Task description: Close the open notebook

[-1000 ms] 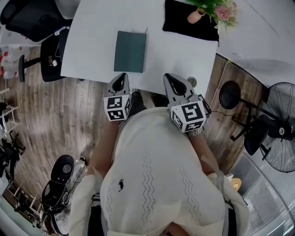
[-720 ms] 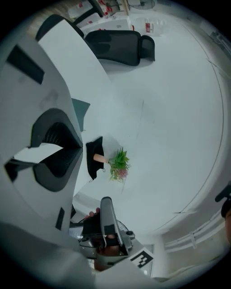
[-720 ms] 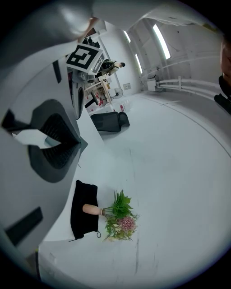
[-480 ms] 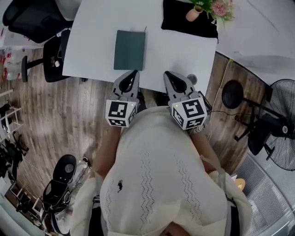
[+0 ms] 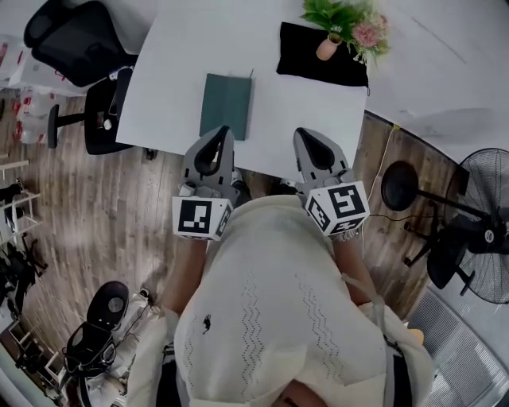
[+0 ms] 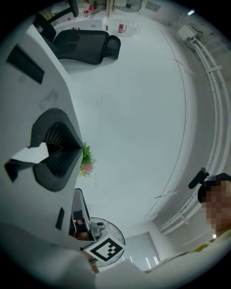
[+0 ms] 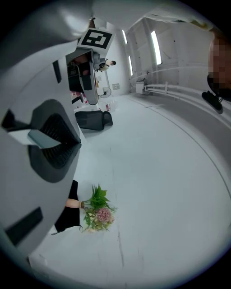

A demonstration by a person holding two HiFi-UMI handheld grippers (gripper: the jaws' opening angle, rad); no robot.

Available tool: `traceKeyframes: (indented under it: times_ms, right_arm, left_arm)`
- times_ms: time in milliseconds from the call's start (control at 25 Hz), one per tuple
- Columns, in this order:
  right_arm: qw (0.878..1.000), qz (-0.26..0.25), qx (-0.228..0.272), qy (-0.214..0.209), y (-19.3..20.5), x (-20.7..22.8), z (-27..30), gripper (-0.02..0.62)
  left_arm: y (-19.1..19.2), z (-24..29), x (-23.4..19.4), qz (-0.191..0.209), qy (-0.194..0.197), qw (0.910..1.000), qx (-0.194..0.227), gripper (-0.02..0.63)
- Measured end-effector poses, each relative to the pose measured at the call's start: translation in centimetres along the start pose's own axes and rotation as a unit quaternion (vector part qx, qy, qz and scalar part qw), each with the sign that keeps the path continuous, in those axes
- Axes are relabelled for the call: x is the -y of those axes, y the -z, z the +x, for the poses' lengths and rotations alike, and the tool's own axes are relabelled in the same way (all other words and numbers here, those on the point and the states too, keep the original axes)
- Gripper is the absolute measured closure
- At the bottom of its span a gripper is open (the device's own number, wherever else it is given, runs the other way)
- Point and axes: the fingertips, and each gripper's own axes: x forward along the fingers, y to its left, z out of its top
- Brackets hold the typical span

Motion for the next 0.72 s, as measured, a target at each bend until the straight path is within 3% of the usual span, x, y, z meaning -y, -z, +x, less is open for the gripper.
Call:
traceKeyframes:
  times_ms: [280, 400, 720]
  right_arm:
    - [0.997, -0.018, 0.074, 0.006, -5.8, 2.3, -3.1, 0.594]
    - [0.995, -0.024, 0.092, 0.009, -7.4, 3.2, -4.5, 0.594]
    - [0.993, -0.03, 0.112, 0.011, -8.8, 5.2, -6.8, 0.594]
  left_arm:
    - [-5.5, -1.0, 1.5, 0.023, -0.006, 0.9987, 0.046, 0.594]
    - [-7.4, -1.4, 1.4, 0.005, -0.024, 0.9977, 0.063, 0.594]
    - [-8.5, -2.3, 1.6, 0.001, -0.075, 0.9947, 0.07, 0.594]
